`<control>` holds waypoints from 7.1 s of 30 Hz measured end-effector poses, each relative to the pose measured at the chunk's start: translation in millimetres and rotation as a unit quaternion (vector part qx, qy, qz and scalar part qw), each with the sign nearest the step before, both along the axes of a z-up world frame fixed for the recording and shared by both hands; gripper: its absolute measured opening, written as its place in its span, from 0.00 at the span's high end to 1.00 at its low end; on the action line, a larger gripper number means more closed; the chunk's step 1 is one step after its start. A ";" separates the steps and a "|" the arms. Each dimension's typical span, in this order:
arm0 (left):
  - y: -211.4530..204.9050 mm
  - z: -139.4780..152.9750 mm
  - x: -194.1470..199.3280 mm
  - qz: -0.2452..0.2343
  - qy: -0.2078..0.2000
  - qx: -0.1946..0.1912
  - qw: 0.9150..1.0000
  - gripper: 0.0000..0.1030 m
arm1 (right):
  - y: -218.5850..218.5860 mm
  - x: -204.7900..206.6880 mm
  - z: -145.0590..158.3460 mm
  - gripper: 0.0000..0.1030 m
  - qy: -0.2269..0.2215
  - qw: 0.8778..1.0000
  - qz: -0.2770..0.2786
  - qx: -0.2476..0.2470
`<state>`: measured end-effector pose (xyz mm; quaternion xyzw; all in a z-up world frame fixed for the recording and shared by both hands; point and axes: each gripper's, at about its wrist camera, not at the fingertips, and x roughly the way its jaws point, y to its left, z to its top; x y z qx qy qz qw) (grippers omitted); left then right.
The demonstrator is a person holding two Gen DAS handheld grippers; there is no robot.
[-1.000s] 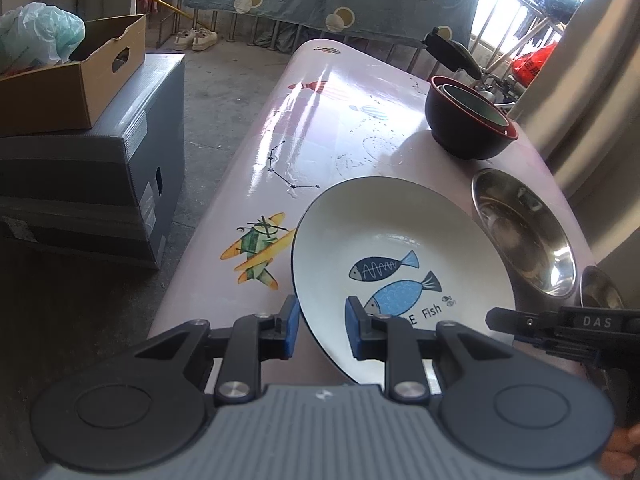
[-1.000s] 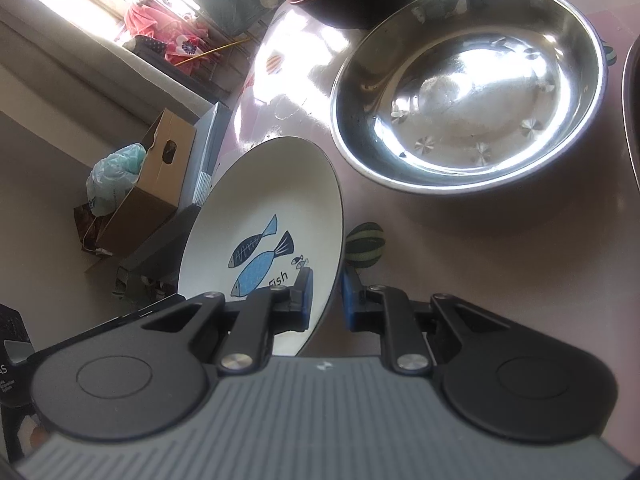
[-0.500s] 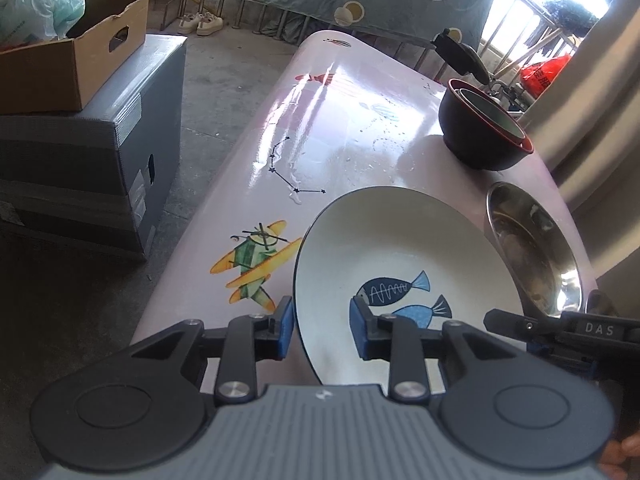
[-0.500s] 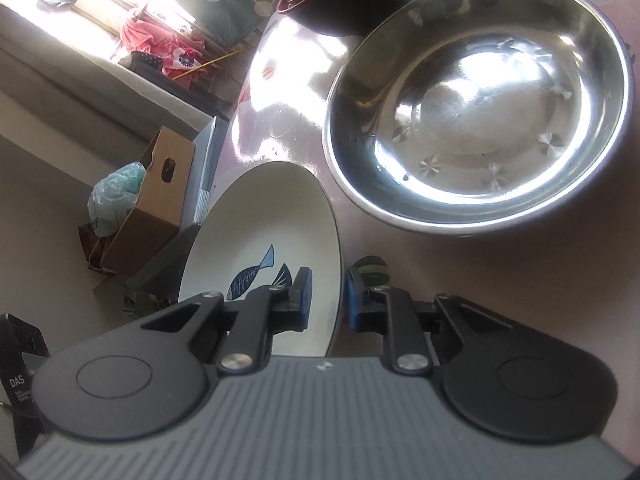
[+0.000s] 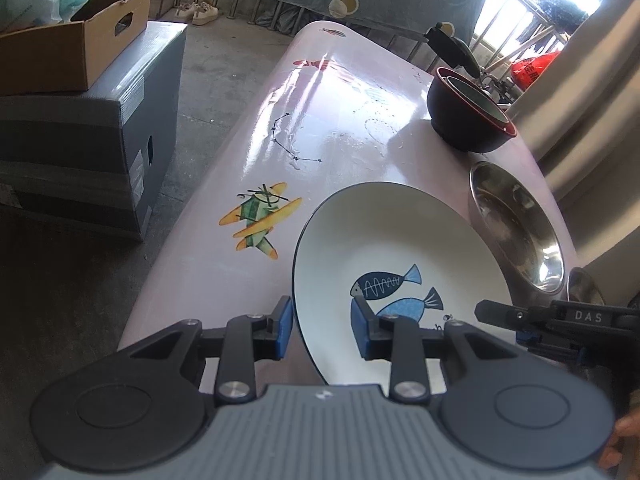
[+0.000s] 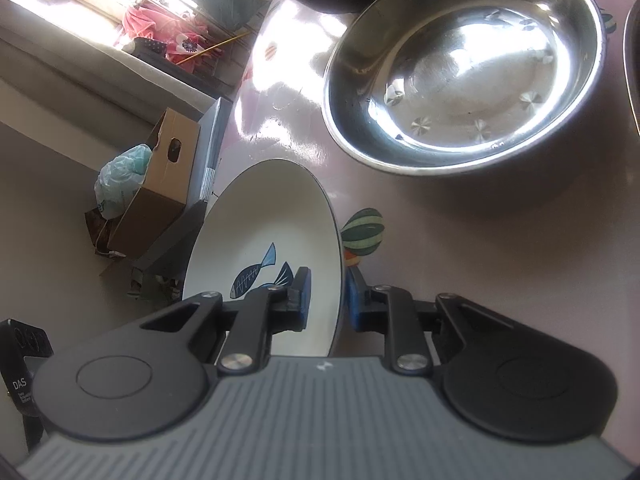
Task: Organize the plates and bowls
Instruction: 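Close the left tool on the fish plate rim while the right tool grips its rim, then lift the white fish plate off the table with both tools, then carry the plate beside the red bowl stack and lower it with both tools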
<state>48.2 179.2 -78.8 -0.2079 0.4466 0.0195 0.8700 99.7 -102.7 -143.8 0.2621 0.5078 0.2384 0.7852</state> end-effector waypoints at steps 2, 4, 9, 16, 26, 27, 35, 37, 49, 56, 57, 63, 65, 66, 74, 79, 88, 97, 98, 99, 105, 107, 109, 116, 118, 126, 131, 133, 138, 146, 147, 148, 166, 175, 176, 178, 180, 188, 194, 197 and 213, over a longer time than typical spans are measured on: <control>-1.3 -0.8 1.0 -0.002 -0.002 0.004 1.000 0.70 | 0.7 -0.2 0.3 0.82 -0.004 1.000 0.001 -0.003; -2.2 -2.8 2.9 -0.004 -0.002 0.007 1.000 0.70 | 2.0 -1.6 1.5 0.82 -0.013 1.000 0.004 -0.013; -7.3 -8.3 6.8 -0.008 0.003 0.023 1.000 0.73 | 7.8 -2.6 3.1 0.83 -0.033 0.999 0.004 -0.039; -15.4 -11.4 5.9 -0.013 0.000 0.067 0.998 0.78 | 10.4 -4.8 4.6 0.86 -0.061 0.996 0.005 -0.062; -24.9 -12.3 4.9 -0.016 -0.012 0.105 0.994 0.73 | 28.6 -14.4 9.3 0.87 -0.108 0.987 0.027 -0.119; -25.9 -12.7 5.6 -0.016 -0.012 0.106 0.994 0.73 | 29.1 -15.2 9.0 0.87 -0.111 0.986 0.027 -0.120; -32.7 -12.8 4.0 -0.004 -0.021 0.132 0.991 0.71 | 34.5 -19.9 10.0 0.85 -0.125 0.983 0.026 -0.133; -34.2 -11.7 4.2 -0.002 -0.019 0.139 0.990 0.71 | 38.6 -20.6 11.3 0.85 -0.126 0.981 0.025 -0.143; -34.3 -6.6 1.9 0.007 -0.027 0.149 0.988 0.71 | 42.7 -22.9 18.7 0.85 -0.140 0.977 0.029 -0.158; -34.7 -4.3 -0.8 0.007 -0.039 0.152 0.988 0.71 | 44.9 -24.9 24.1 0.85 -0.155 0.974 0.033 -0.164; -34.7 -4.0 -1.1 0.007 -0.040 0.151 0.988 0.71 | 44.7 -24.9 24.2 0.85 -0.155 0.974 0.033 -0.164; -34.3 -2.4 -1.9 0.005 -0.048 0.154 0.987 0.71 | 44.6 -27.7 25.5 0.85 -0.163 0.972 0.032 -0.167; -33.8 -1.2 -2.2 0.006 -0.050 0.152 0.987 0.71 | 44.4 -29.1 26.4 0.85 -0.166 0.971 0.033 -0.167; -33.6 -0.7 -2.4 0.006 -0.051 0.151 0.987 0.71 | 44.3 -29.2 26.9 0.85 -0.166 0.971 0.033 -0.167; -35.1 5.3 -5.6 0.006 -0.060 0.154 0.986 0.71 | 43.9 -29.2 30.7 0.85 -0.165 0.972 0.032 -0.166; -36.0 3.4 -6.5 0.003 -0.056 0.155 0.986 0.71 | 43.0 -30.5 32.4 0.85 -0.168 0.971 0.031 -0.166; -30.0 -10.2 -3.8 -0.009 -0.028 0.121 0.992 0.72 | 36.8 -26.2 20.9 0.85 -0.144 0.977 0.025 -0.156; -22.6 -14.3 8.9 -0.018 -0.023 0.104 0.994 0.71 | 31.9 -21.7 10.8 0.84 -0.129 0.982 0.023 -0.133; -23.6 -14.6 9.8 -0.018 -0.024 0.105 0.994 0.70 | 31.6 -20.7 10.4 0.84 -0.128 0.983 0.023 -0.129; -24.1 -14.9 10.4 -0.019 -0.025 0.107 0.994 0.70 | 31.0 -20.0 10.3 0.84 -0.127 0.984 0.022 -0.126; -34.2 -15.1 8.1 -0.019 -0.034 0.137 0.990 0.67 | 33.8 -17.5 8.5 0.82 -0.138 0.982 0.024 -0.124; -36.2 -14.6 8.3 -0.016 -0.035 0.145 0.989 0.67 | 35.9 -18.5 9.5 0.81 -0.140 0.981 0.025 -0.130; -36.9 -14.2 8.2 -0.013 -0.035 0.149 0.988 0.67 | 37.9 -18.7 10.9 0.81 -0.142 0.980 0.024 -0.136; -34.7 -11.6 7.1 -0.003 -0.037 0.146 0.989 0.67 | 40.9 -22.0 18.4 0.81 -0.159 0.977 0.024 -0.140; -34.8 -10.1 6.7 -0.001 -0.040 0.148 0.988 0.67 | 41.4 -22.2 21.1 0.81 -0.163 0.976 0.024 -0.139; -34.9 -5.9 3.9 0.002 -0.047 0.151 0.987 0.67 | 43.0 -22.1 26.0 0.81 -0.174 0.974 0.025 -0.143; -34.9 -1.4 1.8 0.005 -0.056 0.154 0.987 0.67 | 42.8 -23.2 28.7 0.81 -0.177 0.974 0.024 -0.141; -35.0 0.8 0.6 0.006 -0.060 0.155 0.986 0.67 | 42.1 -23.3 30.9 0.81 -0.180 0.973 0.024 -0.139; -34.4 8.5 0.6 0.009 -0.070 0.155 0.985 0.67 | 40.7 -26.2 37.2 0.81 -0.188 0.973 0.021 -0.134; -40.5 25.2 6.5 0.002 -0.093 0.162 0.982 0.67 | 32.3 -25.6 53.6 0.81 -0.197 0.973 0.007 -0.120; -42.0 27.5 8.3 0.000 -0.096 0.163 0.982 0.67 | 30.5 -25.0 55.9 0.81 -0.198 0.973 0.003 -0.118; -44.0 30.0 10.4 -0.002 -0.100 0.163 0.981 0.67 | 28.9 -24.2 58.2 0.81 -0.198 0.973 -0.001 -0.116; -126.2 45.0 81.4 -0.090 -0.135 0.159 0.974 0.67 | -59.8 -5.7 77.4 0.81 -0.199 0.968 -0.103 -0.114; -161.1 33.4 121.0 -0.123 -0.128 0.152 0.972 0.67 | -106.5 14.4 68.2 0.81 -0.183 0.964 -0.144 -0.128; -162.9 31.2 124.6 -0.125 -0.126 0.153 0.972 0.67 | -109.2 18.5 66.1 0.81 -0.180 0.964 -0.146 -0.130; -166.5 27.0 131.8 -0.127 -0.119 0.155 0.972 0.67 | -111.9 25.7 61.7 0.81 -0.173 0.965 -0.148 -0.132; -168.2 23.3 138.7 -0.131 -0.113 0.157 0.972 0.67 | -114.8 32.4 57.6 0.81 -0.167 0.966 -0.148 -0.134; -172.7 12.5 157.5 -0.136 -0.092 0.166 0.972 0.67 | -119.1 54.7 43.7 0.81 -0.150 0.968 -0.147 -0.139; -180.7 18.6 156.4 -0.176 -0.122 0.149 0.965 0.80 | -113.8 61.4 37.5 0.81 -0.147 0.967 -0.143 -0.152; -203.7 26.0 149.8 -0.204 -0.150 0.174 0.952 0.77 | -111.9 62.4 37.9 0.81 -0.152 0.969 -0.135 -0.140; -142.2 19.0 131.8 -0.119 -0.119 0.152 0.974 0.59 | -106.8 55.6 43.0 0.84 -0.167 0.965 -0.132 -0.156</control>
